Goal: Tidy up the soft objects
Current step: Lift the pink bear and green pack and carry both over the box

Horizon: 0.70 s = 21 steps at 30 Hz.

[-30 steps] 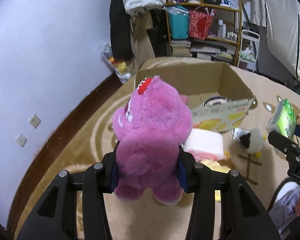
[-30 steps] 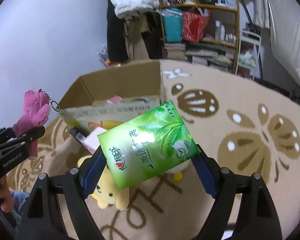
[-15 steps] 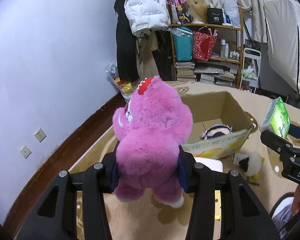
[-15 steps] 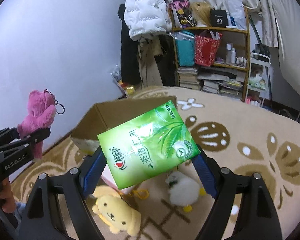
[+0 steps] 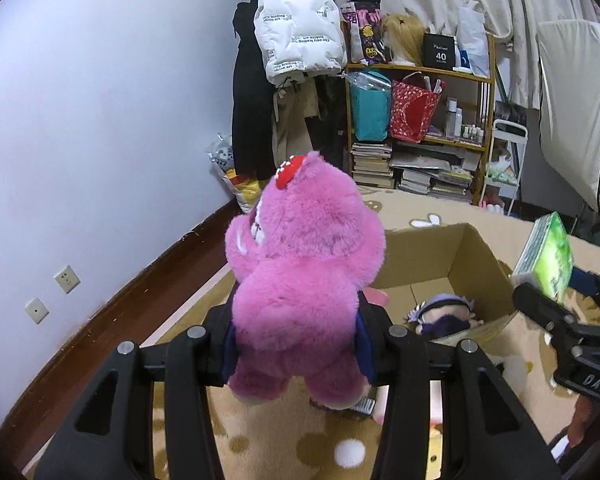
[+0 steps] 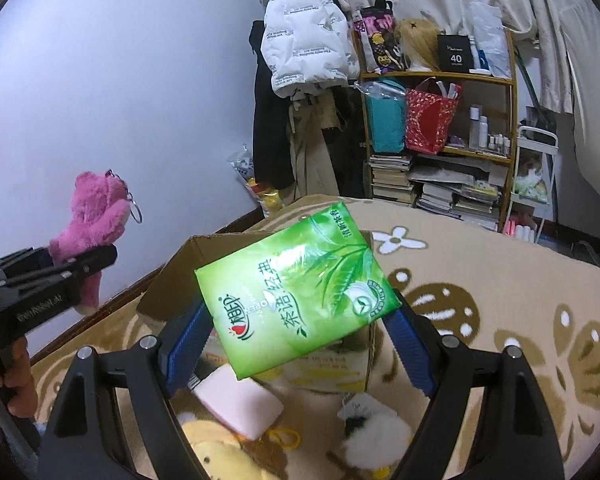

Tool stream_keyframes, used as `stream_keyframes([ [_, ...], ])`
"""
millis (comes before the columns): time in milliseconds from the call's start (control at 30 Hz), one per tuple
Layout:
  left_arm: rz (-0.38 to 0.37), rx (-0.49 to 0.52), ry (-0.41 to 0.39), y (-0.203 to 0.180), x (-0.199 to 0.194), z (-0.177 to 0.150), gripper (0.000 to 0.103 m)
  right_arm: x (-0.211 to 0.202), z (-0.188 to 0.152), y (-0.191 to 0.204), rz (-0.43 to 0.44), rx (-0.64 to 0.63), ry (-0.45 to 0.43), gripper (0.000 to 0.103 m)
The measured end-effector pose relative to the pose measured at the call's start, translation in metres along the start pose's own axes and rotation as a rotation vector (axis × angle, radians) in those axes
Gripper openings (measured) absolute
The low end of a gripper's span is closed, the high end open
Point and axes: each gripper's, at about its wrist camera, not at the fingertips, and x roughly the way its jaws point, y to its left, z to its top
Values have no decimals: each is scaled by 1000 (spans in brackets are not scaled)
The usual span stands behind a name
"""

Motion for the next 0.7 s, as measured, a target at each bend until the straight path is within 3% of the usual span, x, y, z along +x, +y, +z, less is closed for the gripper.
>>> stream_keyframes([
  [700, -31, 34, 65, -17, 51, -4, 46, 49, 6, -6, 12, -8, 46, 88],
])
